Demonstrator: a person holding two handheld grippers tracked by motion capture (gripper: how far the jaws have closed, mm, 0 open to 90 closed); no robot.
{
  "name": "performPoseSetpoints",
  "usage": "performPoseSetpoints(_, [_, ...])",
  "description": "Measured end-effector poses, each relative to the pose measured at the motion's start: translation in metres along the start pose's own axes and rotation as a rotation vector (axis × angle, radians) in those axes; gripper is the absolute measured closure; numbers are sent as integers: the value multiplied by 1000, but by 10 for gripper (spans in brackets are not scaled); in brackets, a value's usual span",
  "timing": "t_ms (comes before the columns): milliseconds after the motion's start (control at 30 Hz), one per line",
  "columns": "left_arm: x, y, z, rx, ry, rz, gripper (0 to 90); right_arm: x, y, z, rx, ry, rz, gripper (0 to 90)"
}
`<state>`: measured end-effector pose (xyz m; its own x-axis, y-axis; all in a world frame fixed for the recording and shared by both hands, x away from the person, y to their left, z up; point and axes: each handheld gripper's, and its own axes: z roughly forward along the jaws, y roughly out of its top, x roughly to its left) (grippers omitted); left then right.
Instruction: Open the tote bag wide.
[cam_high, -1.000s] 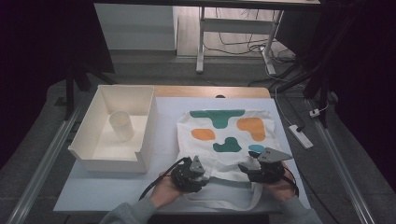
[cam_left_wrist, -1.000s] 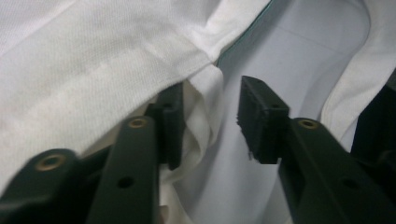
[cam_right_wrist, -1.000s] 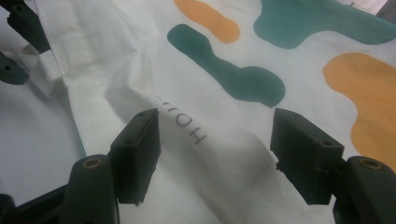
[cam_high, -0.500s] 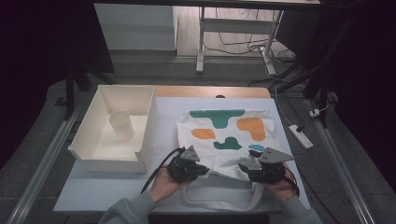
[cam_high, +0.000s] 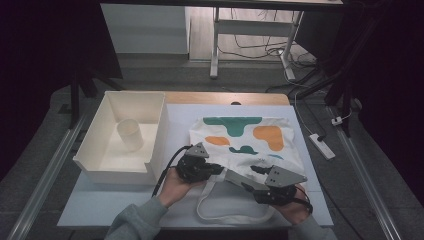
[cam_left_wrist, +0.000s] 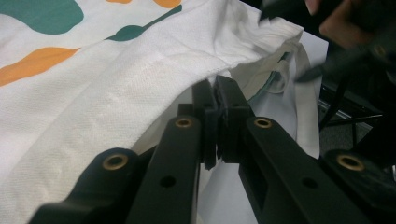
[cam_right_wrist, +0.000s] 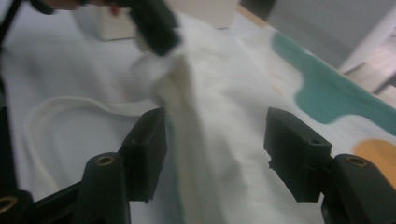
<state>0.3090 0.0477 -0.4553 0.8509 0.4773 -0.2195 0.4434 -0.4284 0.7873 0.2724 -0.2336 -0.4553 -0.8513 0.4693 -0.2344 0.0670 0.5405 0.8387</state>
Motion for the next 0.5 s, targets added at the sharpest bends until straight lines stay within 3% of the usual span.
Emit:
performPoseSetpoints(33, [1, 0, 0, -1, 0, -2, 873, 0, 0, 0, 0, 0, 0, 405])
performPoseSetpoints(100, [3, 1, 0, -3, -4, -7, 873, 9, 2, 11, 0, 69, 13, 431])
performPoseSetpoints(233, [5, 1, 2, -7, -7, -13, 873, 21, 2, 34, 43, 113, 10, 465])
performPoseSetpoints(400, [5, 2, 1, -10, -8, -14, 873, 29, 7, 58, 92, 105, -9, 508])
performPoseSetpoints(467, [4, 2, 1, -6, -2, -12, 873, 26, 6, 74, 107, 122, 55, 554])
performPoseSetpoints(500, [4, 1, 2, -1, -1, -9, 873, 26, 6, 74, 107, 122, 55, 554])
